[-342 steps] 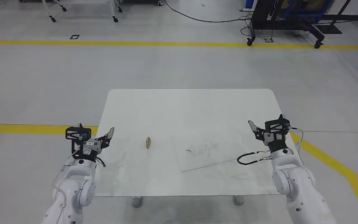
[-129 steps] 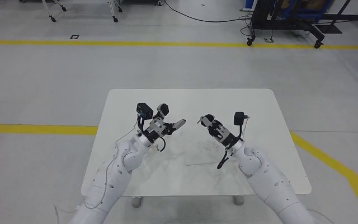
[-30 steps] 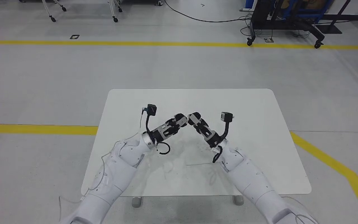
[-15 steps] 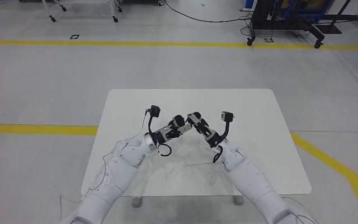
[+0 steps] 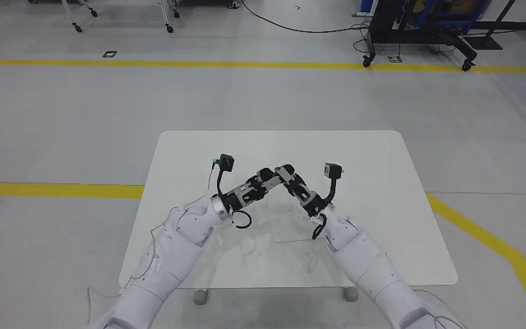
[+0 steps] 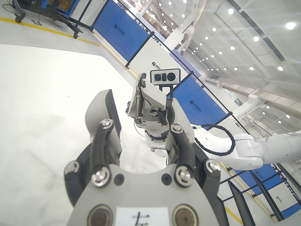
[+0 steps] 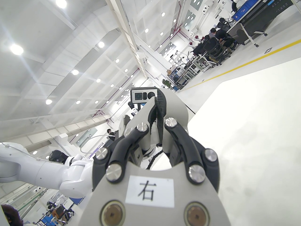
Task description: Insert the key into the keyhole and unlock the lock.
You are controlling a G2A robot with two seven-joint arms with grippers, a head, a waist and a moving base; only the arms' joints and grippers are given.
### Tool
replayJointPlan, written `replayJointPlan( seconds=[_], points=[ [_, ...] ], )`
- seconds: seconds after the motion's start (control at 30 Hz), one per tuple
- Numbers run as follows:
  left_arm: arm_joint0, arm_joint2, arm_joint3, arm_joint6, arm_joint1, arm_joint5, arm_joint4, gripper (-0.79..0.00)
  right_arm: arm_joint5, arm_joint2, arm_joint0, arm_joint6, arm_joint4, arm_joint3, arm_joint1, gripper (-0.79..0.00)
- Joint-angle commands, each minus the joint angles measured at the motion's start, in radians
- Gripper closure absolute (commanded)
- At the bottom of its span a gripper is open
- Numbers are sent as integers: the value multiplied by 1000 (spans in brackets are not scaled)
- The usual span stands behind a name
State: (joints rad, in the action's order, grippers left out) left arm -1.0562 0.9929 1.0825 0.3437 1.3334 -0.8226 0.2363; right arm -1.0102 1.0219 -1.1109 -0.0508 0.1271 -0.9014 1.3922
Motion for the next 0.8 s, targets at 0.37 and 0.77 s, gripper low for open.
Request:
replayJointPlan(
  seconds=[0.37, 0.77],
  points=[
    [-1, 7, 0, -11, -1, -1, -3, 0, -2, 10, -5, -6, 0, 6, 4, 0],
    [-3, 17, 3, -38, -3, 8, 16, 0, -2, 19, -13, -15, 6, 2, 6, 0]
  ],
)
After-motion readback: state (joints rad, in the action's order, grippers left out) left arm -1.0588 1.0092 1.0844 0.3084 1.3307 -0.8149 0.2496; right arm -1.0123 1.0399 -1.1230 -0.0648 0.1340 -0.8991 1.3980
